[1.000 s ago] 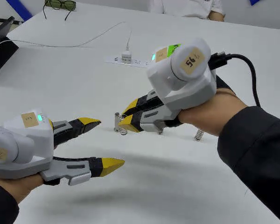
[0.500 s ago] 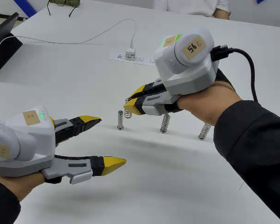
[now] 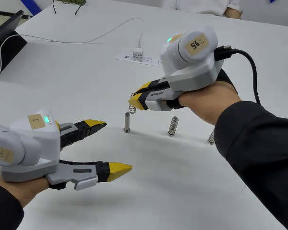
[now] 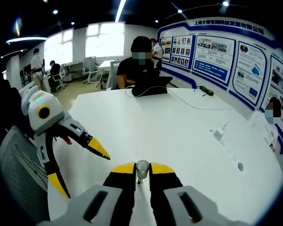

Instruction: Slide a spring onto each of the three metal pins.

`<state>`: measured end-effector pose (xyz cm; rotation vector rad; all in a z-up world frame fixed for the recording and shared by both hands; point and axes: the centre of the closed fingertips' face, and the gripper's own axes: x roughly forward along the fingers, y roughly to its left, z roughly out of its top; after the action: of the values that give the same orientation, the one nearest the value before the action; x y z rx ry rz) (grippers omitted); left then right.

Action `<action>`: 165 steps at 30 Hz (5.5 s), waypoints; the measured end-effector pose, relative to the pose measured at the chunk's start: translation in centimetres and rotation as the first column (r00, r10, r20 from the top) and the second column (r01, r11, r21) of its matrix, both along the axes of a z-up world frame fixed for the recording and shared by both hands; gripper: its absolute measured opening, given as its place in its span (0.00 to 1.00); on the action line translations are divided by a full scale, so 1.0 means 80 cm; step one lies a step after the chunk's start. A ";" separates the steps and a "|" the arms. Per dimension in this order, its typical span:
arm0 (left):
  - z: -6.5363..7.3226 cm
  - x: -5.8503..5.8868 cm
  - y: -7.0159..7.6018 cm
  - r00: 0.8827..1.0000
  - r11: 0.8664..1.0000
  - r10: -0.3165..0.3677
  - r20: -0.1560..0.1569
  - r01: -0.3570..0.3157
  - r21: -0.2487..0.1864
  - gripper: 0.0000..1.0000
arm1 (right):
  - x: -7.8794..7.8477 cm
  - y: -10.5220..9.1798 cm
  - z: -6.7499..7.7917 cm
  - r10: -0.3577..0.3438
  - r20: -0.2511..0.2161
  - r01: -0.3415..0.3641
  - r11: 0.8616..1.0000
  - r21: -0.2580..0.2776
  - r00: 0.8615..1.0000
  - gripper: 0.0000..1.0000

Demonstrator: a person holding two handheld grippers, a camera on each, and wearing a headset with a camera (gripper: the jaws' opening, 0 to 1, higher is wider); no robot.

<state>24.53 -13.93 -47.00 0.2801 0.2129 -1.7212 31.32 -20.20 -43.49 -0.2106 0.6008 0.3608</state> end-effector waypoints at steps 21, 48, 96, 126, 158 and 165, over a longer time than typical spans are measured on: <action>-0.007 0.003 0.003 1.000 1.000 0.005 -0.009 -0.005 0.011 0.69 | 0.006 0.009 -0.026 0.013 -0.050 -0.013 1.000 0.005 0.999 0.12; -0.019 0.008 0.006 1.000 1.000 0.015 -0.022 -0.014 0.023 0.68 | 0.008 0.004 -0.084 -0.003 -0.131 0.001 1.000 -0.012 0.991 0.12; -0.013 0.014 -0.001 0.999 0.999 0.028 -0.036 -0.027 0.016 0.71 | -0.083 0.010 -0.028 -0.036 -0.005 0.036 0.999 -0.006 0.999 0.20; -0.011 0.005 -0.004 0.999 1.000 0.015 -0.043 -0.014 0.019 0.73 | -0.188 -0.057 -0.038 -0.240 0.042 0.237 0.970 0.057 0.970 0.26; -0.013 0.004 -0.003 0.999 0.999 0.022 -0.046 -0.020 0.029 0.74 | -0.250 -0.117 -0.046 -0.275 0.110 0.264 0.958 0.109 0.955 0.53; -0.014 0.005 -0.002 0.998 0.999 0.026 -0.048 -0.024 0.033 0.75 | -0.251 -0.121 -0.047 -0.280 0.129 0.268 0.958 0.102 0.951 0.62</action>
<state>24.91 -14.07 -48.16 0.2586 0.2797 -1.7022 11.24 -29.92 -47.26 -0.0693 0.4652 0.1003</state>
